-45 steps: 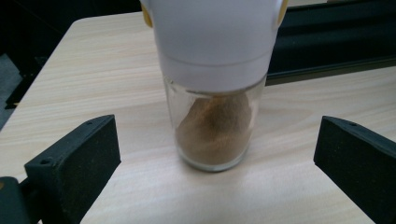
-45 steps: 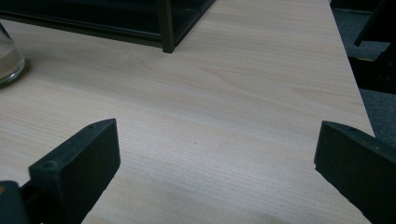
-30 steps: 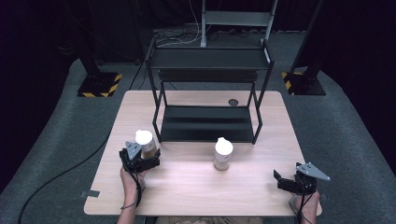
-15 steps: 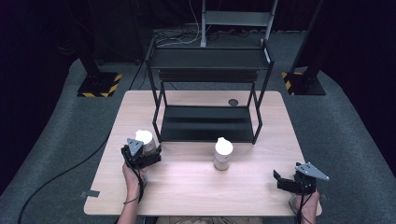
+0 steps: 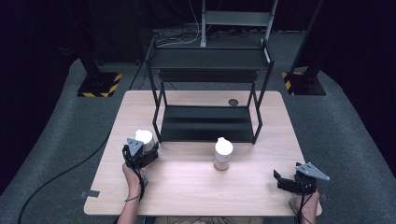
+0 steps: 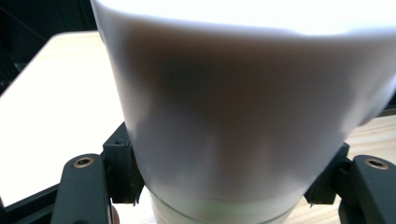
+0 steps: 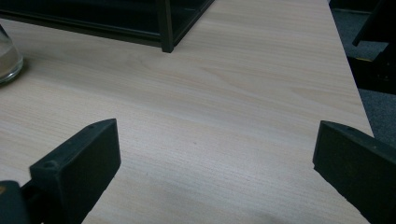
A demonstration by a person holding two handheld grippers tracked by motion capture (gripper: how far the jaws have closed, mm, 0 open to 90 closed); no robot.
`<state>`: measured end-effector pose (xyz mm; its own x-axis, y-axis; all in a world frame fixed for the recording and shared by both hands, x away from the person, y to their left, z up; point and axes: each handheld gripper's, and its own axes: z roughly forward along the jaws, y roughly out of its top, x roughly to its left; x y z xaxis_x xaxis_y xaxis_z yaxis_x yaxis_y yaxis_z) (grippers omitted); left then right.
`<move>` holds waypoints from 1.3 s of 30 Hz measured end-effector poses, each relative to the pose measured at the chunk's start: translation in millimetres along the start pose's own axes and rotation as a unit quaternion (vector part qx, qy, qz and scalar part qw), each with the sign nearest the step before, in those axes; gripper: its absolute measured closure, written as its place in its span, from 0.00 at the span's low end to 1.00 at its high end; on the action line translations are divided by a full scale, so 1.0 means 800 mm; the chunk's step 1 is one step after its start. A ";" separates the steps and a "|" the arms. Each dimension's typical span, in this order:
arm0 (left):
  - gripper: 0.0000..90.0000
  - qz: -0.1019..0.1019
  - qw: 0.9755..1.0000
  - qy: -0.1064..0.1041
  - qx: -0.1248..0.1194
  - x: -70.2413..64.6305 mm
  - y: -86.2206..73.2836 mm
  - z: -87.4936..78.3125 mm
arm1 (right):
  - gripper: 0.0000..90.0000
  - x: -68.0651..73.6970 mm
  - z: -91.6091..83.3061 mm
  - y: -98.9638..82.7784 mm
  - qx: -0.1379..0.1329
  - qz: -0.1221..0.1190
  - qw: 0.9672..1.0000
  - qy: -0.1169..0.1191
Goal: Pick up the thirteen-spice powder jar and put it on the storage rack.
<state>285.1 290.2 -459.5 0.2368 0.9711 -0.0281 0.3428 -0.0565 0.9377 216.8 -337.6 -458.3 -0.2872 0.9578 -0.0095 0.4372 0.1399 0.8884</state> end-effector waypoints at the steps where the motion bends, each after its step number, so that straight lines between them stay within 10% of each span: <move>1: 0.34 0.003 1.000 -0.001 -0.001 0.000 0.002 -0.002 | 0.00 0.000 0.000 -0.001 -0.002 0.000 1.000 -0.001; 39: 0.34 0.062 0.995 -0.071 -0.023 -0.019 0.077 -0.030 | 0.00 0.000 0.000 -0.002 -0.006 0.001 1.000 -0.001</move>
<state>280.8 277.6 -393.1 0.4020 0.9146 0.0440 0.2613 -0.1607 0.9518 216.2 -337.6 -459.6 -0.2843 0.9587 -0.0090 0.4281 0.1354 0.8935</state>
